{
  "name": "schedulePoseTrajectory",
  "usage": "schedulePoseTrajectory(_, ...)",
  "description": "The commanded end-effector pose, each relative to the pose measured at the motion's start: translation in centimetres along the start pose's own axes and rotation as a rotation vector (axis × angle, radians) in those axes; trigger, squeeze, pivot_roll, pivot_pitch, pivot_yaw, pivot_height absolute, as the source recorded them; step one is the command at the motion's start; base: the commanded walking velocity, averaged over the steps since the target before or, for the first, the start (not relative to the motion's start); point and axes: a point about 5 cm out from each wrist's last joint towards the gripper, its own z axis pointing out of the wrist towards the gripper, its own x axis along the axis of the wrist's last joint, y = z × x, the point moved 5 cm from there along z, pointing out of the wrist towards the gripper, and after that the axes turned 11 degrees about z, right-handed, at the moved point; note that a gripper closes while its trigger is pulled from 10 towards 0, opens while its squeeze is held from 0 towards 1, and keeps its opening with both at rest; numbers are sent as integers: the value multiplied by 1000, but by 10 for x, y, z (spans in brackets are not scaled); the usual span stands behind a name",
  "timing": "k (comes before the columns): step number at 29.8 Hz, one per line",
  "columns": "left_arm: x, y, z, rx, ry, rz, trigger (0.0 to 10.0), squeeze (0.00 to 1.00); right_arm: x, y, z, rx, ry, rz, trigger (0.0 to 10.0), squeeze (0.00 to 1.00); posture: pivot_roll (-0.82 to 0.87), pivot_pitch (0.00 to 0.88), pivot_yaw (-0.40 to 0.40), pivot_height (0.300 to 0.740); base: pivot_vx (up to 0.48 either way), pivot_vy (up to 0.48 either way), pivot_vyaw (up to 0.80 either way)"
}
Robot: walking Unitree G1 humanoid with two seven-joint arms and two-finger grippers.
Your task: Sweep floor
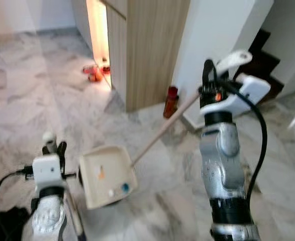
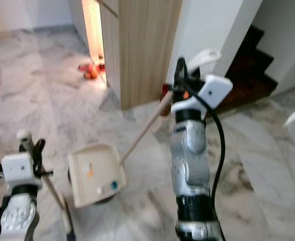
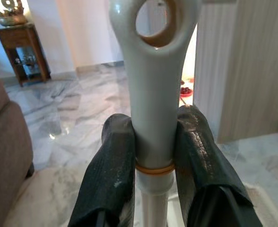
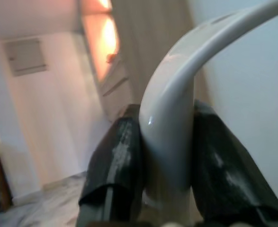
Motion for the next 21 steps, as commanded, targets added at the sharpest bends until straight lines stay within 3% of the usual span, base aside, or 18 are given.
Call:
schedulePoseTrajectory(1, 11, -1, 2, 13, 45, 10, 10000, 12, 24, -2, 4, 8, 90, 28, 10000, 0, 78, 63, -77, 740, 285, 0, 0)
schedulePoseTrajectory(11, 3, -10, -3, 34, 23, 32, 10000, 16, 23, -3, 4, 11, 85, 31, 10000, 0, 79, 67, -79, 740, 291, 0, 0)
schedulePoseTrajectory(21, -8, -18, -11, 60, -12, 59, 10000, 0, 22, -3, 4, 13, 80, 36, 10000, 0, 80, 69, -81, 740, 0, 0, 0)
